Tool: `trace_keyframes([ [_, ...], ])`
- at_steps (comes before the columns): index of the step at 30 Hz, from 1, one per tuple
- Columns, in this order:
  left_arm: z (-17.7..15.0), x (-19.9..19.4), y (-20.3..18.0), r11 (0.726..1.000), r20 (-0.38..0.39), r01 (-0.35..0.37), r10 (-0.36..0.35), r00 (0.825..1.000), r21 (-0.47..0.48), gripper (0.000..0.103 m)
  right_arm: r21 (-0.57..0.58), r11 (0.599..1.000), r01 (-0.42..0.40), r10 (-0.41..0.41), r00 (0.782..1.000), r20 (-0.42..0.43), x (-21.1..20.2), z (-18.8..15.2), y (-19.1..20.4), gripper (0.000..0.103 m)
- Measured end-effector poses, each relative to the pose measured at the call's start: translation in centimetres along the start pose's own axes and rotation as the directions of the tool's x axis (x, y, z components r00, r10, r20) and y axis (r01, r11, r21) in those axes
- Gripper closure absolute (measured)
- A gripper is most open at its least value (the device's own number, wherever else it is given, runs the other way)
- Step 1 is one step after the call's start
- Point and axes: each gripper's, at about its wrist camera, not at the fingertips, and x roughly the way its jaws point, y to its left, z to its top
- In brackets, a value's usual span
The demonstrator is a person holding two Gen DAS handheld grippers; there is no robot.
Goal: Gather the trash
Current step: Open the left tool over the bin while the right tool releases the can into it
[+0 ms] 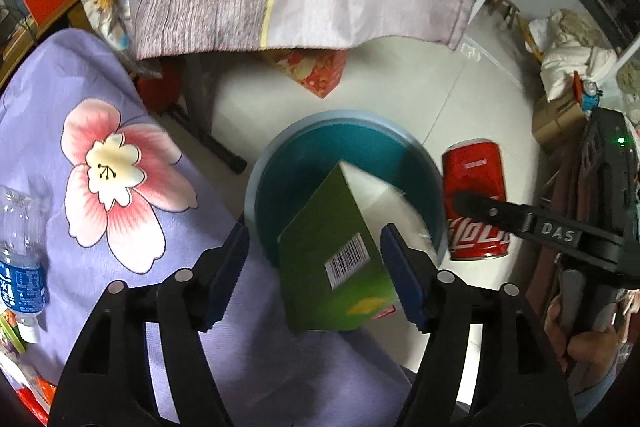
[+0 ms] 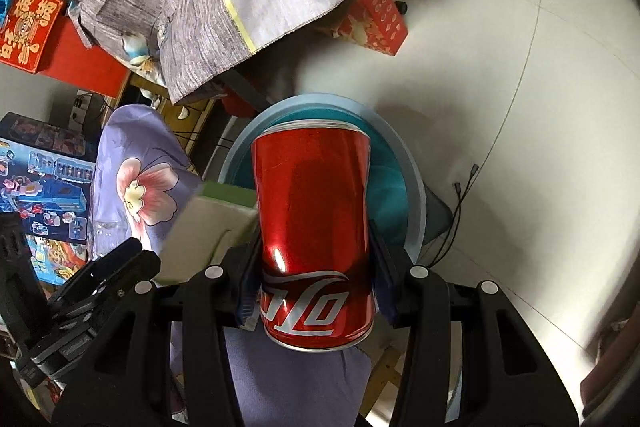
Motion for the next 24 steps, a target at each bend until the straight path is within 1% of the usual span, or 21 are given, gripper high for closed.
trace_keyframes([
  [8, -0.1, -0.8, 0.1, 1.000, 0.010, 0.000, 0.000, 1.000, -0.011, 0.032, 0.005, 1.000, 0.000, 0.000, 1.000, 0.000, -0.2, -0.1, -0.1, 0.057],
  [13, -0.8, -1.0, 0.6, 1.000, 0.017, -0.030, 0.030, 0.999, -0.009, 0.021, -0.004, 1.000, 0.000, 0.000, 1.000, -0.010, 0.2, -0.1, 0.0, 0.057],
  [17, -1.6, -1.2, 1.5, 0.999, 0.014, -0.048, 0.048, 0.999, -0.020, 0.016, -0.010, 1.000, 0.005, -0.005, 0.999, -0.037, 1.3, -0.3, 0.3, 0.057],
  [19, -1.9, -1.4, 2.0, 0.998, 0.014, -0.055, 0.056, 0.998, -0.030, 0.013, -0.019, 1.000, 0.003, -0.004, 0.998, -0.056, 2.0, -0.5, 0.7, 0.053],
  [20, -2.0, -1.6, 2.3, 0.998, 0.015, -0.057, 0.057, 0.998, -0.035, 0.013, -0.026, 1.000, 0.003, -0.005, 0.998, -0.063, 2.2, -0.5, 1.0, 0.045],
  [21, -2.2, -1.8, 2.6, 0.997, 0.017, -0.057, 0.058, 0.998, -0.044, 0.012, -0.037, 0.999, 0.006, -0.008, 0.998, -0.066, 2.4, -0.5, 1.3, 0.039],
  [24, -2.6, -2.1, 3.3, 0.996, 0.020, -0.056, 0.058, 0.998, -0.067, 0.010, -0.051, 0.999, 0.015, -0.018, 0.997, -0.072, 2.9, -0.7, 1.7, 0.033],
])
